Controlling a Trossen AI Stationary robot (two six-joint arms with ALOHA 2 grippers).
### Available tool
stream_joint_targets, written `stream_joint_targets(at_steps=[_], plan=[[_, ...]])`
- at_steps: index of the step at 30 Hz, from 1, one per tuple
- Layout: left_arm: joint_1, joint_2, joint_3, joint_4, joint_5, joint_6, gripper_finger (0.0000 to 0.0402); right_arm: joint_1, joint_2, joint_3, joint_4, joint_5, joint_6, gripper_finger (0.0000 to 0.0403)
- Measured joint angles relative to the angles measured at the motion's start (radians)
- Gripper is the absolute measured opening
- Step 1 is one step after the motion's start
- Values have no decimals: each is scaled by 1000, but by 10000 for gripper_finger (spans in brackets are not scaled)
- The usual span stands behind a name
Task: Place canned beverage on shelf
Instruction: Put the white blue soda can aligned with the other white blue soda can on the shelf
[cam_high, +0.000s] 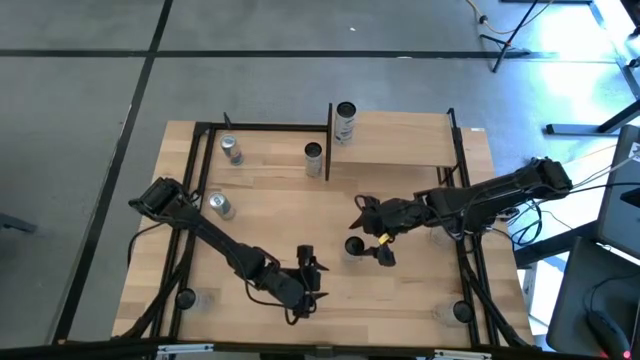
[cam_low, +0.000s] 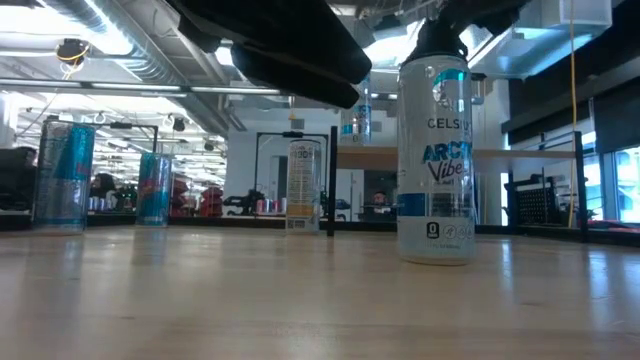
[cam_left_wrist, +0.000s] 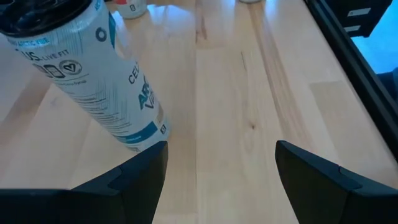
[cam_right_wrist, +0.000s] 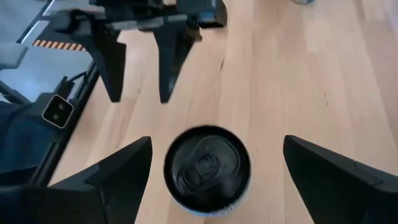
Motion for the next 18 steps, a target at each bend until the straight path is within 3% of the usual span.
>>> stream_joint_targets(at_steps=[18], plan=[[1, -1, 0, -54, 6, 11, 284, 0, 119, -47, 44, -6, -4, 346]])
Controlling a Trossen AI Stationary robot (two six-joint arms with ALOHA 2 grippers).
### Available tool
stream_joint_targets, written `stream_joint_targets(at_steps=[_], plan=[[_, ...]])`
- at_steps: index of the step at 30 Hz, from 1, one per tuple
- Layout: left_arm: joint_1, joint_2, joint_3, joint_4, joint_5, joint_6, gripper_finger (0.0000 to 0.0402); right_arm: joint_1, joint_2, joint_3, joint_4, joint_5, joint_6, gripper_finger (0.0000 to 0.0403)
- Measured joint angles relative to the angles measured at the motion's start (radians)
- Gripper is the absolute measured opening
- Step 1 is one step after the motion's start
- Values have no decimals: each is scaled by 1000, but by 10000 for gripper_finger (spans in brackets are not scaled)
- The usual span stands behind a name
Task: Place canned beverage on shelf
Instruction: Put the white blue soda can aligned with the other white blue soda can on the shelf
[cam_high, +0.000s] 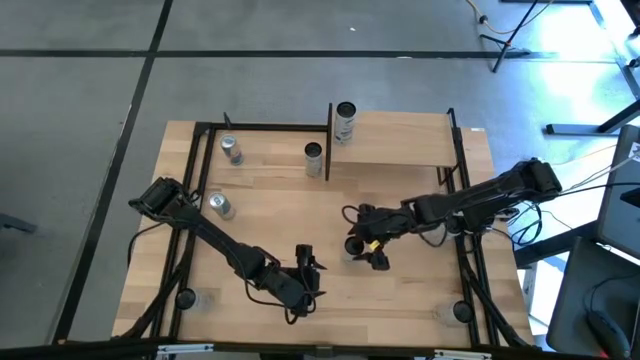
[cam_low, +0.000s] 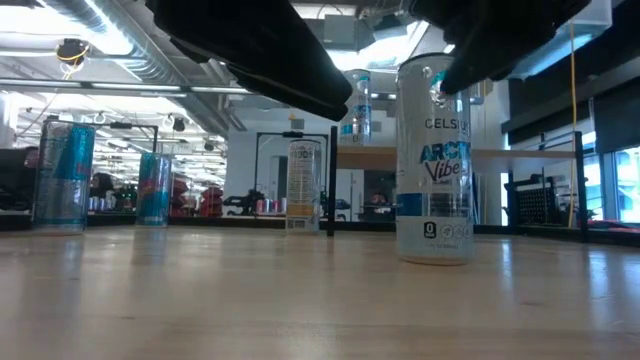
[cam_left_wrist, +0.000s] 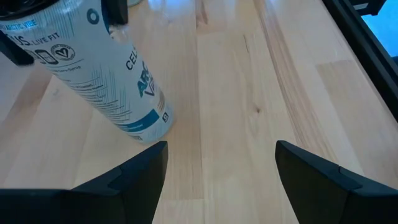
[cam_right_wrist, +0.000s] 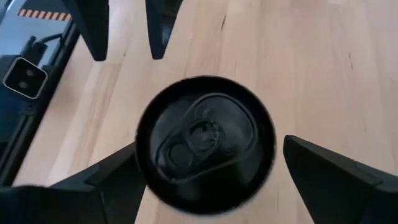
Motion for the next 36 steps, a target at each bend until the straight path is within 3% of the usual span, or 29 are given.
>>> stream_joint_targets(at_steps=[4, 10, 13, 16, 24, 29, 36], plan=[[0, 0, 0, 0, 0, 0, 284, 0, 17, 0, 24, 8, -7, 327], [-3, -6, 0, -25, -3, 1, 284, 0, 0, 0, 19, 27, -29, 217], [-10, -21, 0, -54, -31, 1, 284, -1, -30, 20, -28, 40, -46, 217], [-24, -36, 0, -99, -73, -1, 284, -1, -67, 89, -86, 121, -85, 217], [-44, -40, -1, -200, -95, -10, 284, -101, -83, 396, -346, 260, -208, 217], [-35, -57, -62, -198, -111, 36, 284, -253, -83, 524, -431, 242, -291, 217], [33, -156, -194, -113, -42, 86, 284, -492, -69, 560, -429, 64, -339, 217]])
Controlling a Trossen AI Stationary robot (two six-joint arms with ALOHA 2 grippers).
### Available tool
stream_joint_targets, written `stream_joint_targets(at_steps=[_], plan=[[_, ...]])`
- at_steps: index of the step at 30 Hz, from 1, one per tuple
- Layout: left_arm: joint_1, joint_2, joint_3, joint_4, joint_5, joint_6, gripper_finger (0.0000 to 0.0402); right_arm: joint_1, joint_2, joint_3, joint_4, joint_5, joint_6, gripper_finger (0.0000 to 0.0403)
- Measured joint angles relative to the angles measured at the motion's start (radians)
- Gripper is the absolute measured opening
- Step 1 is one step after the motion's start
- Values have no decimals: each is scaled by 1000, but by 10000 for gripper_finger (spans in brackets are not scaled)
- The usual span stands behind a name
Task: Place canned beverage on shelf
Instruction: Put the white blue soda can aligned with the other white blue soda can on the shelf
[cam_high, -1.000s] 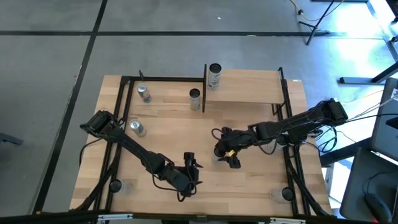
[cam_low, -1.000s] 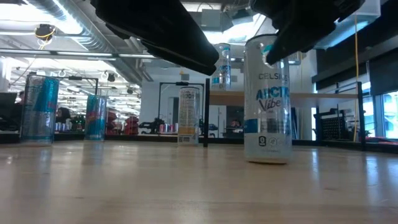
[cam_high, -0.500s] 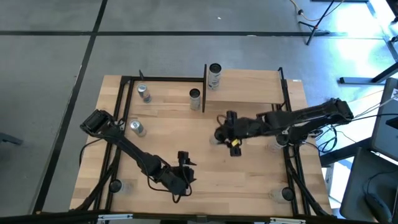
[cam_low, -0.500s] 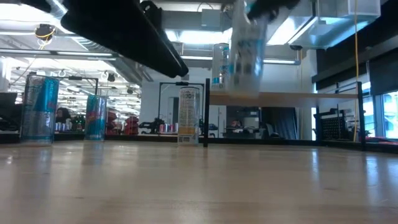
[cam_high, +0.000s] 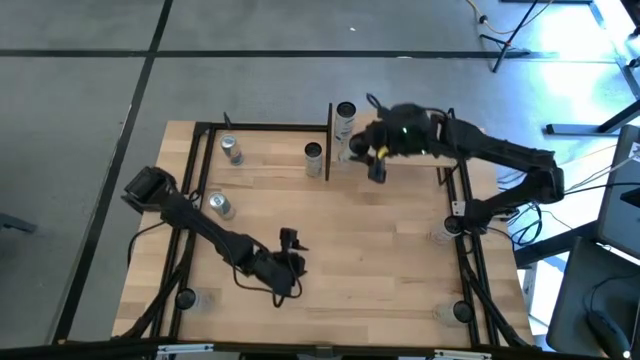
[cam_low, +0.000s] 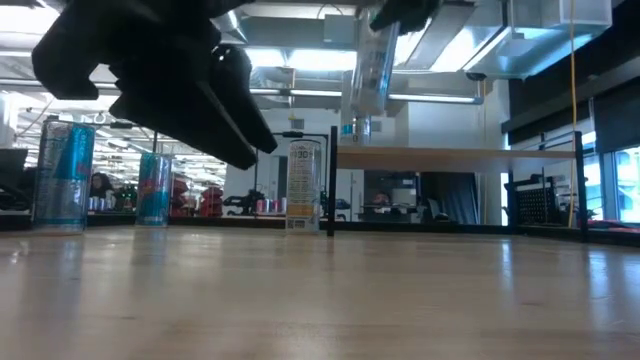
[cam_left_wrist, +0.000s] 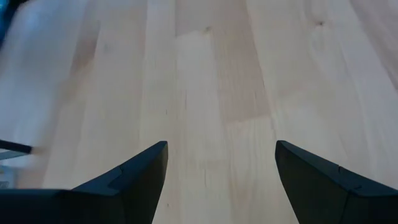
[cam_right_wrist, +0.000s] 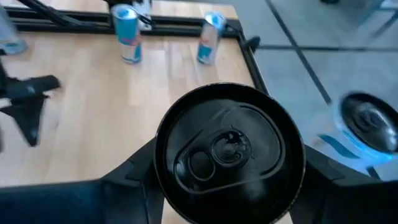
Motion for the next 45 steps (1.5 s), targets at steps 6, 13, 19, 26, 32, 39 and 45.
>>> stream_joint_targets(at_steps=[6, 13, 19, 26, 32, 39, 45], plan=[[66, -81, -115, 106, 103, 39, 284, -99, 63, -1, 49, -109, -14, 217], [86, -98, -140, 108, 117, 96, 284, -120, 124, -1, 58, -119, -48, 217], [86, -98, -140, 108, 117, 126, 284, -131, 135, -1, 79, -88, -57, 217], [90, -98, -140, 122, 117, 150, 284, -173, 141, -1, 89, -124, -55, 217], [97, -97, -140, 124, 119, 152, 284, -191, 145, -1, 94, -143, -55, 226], [97, -97, -140, 124, 133, 152, 284, -191, 145, -2, 106, -114, -57, 343], [96, -97, -140, 124, 142, 152, 284, -190, 145, -2, 123, -90, -61, 370]])
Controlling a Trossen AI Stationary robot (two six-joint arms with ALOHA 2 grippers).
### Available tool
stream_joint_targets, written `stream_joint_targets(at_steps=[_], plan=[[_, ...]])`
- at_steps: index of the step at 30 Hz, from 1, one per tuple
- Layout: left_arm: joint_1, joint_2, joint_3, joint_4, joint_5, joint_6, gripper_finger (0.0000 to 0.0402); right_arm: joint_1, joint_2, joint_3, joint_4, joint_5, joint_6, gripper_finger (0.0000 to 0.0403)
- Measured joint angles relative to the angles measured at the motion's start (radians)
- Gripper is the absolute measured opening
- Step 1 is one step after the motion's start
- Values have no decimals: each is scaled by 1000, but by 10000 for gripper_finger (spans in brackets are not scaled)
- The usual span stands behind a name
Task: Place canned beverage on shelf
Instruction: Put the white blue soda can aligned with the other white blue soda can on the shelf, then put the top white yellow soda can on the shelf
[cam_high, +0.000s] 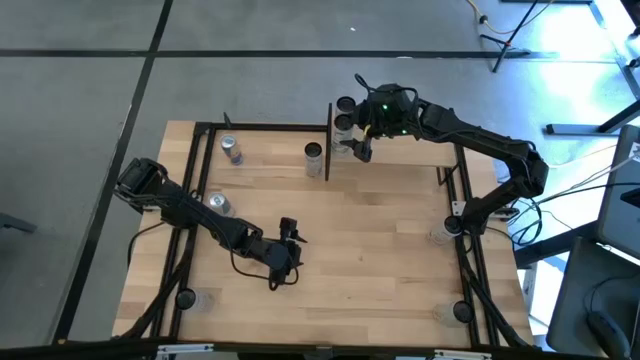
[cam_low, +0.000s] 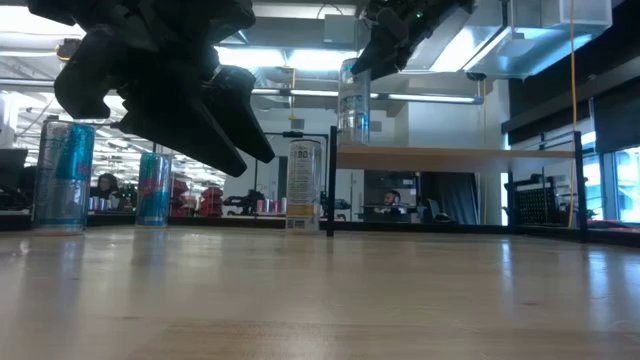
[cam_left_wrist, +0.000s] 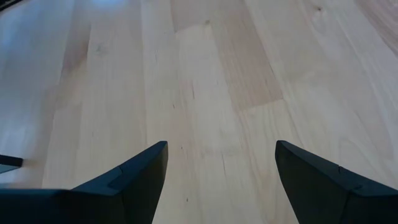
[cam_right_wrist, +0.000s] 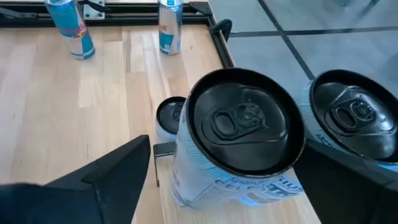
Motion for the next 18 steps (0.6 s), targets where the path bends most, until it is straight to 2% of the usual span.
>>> stream_joint_targets(at_steps=[7, 13, 18], plan=[[0, 0, 0, 0, 1, 0, 284, 0, -11, 0, -24, 49, -23, 356], [0, 0, 0, 0, 2, -1, 284, 0, -53, 74, -183, 64, -22, 351], [0, 0, 0, 0, 2, -8, 284, 1, -107, 99, -315, 50, 49, 350]])
